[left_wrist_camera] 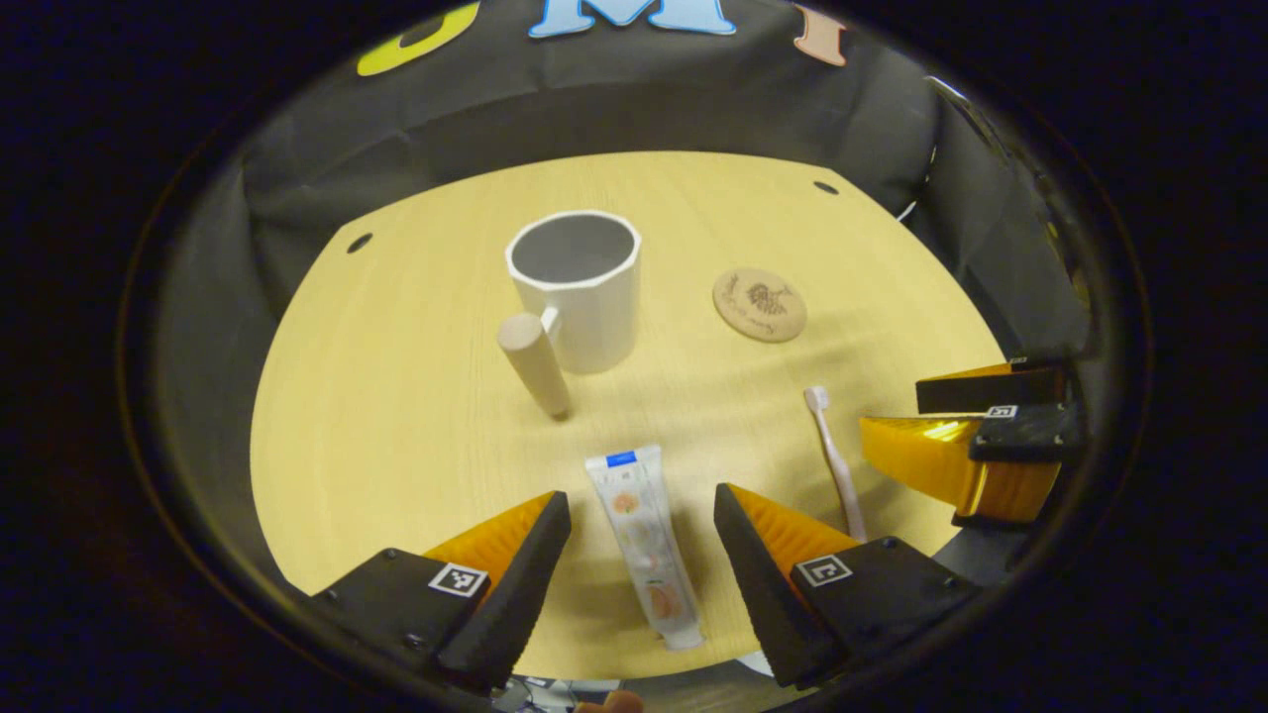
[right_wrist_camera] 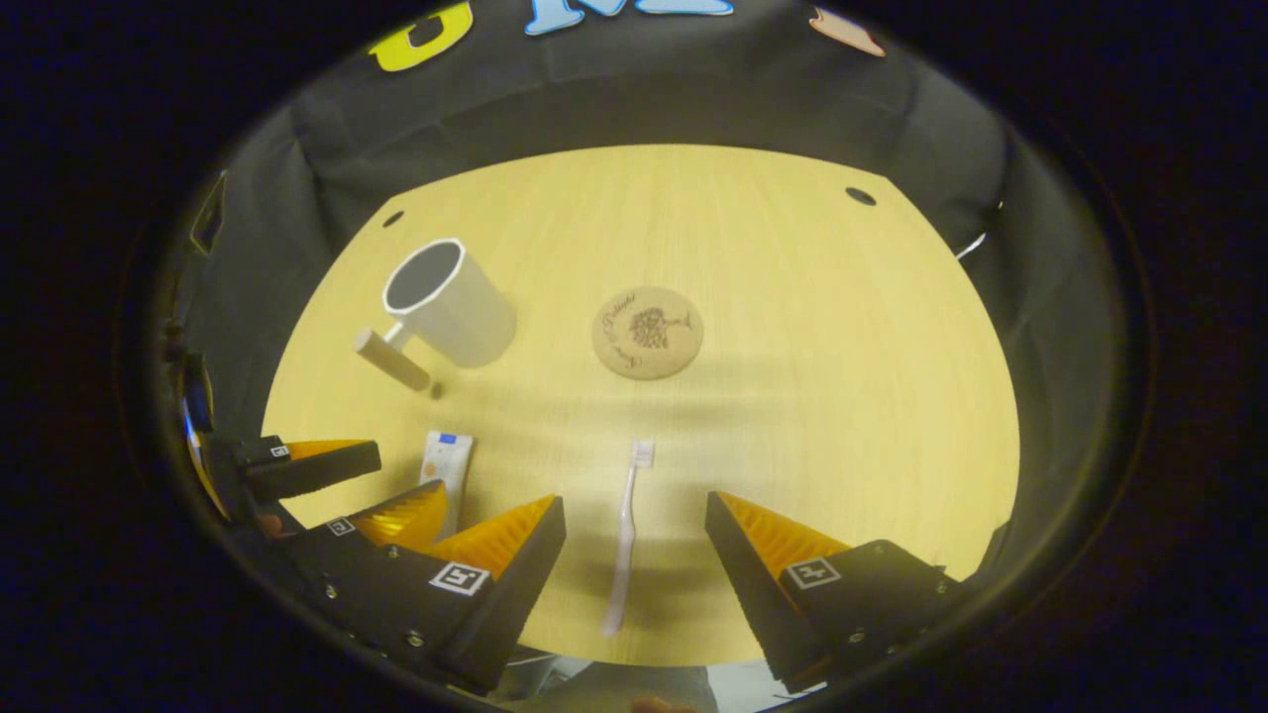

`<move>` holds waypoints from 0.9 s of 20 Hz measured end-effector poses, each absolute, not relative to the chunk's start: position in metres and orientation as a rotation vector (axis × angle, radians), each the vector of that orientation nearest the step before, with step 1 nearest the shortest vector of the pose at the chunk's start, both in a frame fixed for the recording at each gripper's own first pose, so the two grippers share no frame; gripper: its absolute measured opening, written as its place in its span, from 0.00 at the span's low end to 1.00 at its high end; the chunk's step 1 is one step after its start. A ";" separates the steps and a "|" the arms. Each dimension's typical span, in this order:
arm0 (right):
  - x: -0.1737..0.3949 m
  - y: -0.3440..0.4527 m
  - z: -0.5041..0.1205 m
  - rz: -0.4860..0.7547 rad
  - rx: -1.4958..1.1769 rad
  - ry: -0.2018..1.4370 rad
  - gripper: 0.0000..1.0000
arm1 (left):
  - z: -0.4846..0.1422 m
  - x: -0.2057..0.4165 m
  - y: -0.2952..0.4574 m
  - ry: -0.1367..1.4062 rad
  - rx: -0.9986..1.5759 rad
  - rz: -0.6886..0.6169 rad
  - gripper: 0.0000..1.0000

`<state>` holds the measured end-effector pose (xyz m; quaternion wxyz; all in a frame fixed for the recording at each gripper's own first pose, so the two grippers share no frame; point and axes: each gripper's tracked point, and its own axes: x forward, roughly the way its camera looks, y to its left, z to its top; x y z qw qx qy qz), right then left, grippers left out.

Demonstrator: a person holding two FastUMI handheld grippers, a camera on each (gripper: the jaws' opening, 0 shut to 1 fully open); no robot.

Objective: Put the toothbrush and toothpaste on the desktop into the cup, then pick up the cup and place it on the coaster on the desktop.

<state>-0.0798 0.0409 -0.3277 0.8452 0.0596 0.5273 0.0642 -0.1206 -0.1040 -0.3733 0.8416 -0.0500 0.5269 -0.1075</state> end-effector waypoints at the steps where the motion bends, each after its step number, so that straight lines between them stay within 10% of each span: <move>1: -0.084 0.041 -0.336 0.129 0.121 1.146 0.93 | -0.375 -0.126 -0.104 1.145 -0.103 -0.225 1.00; 18: -0.106 0.040 -0.389 0.093 0.045 1.347 0.92 | -0.399 -0.140 -0.111 1.343 -0.112 -0.168 0.98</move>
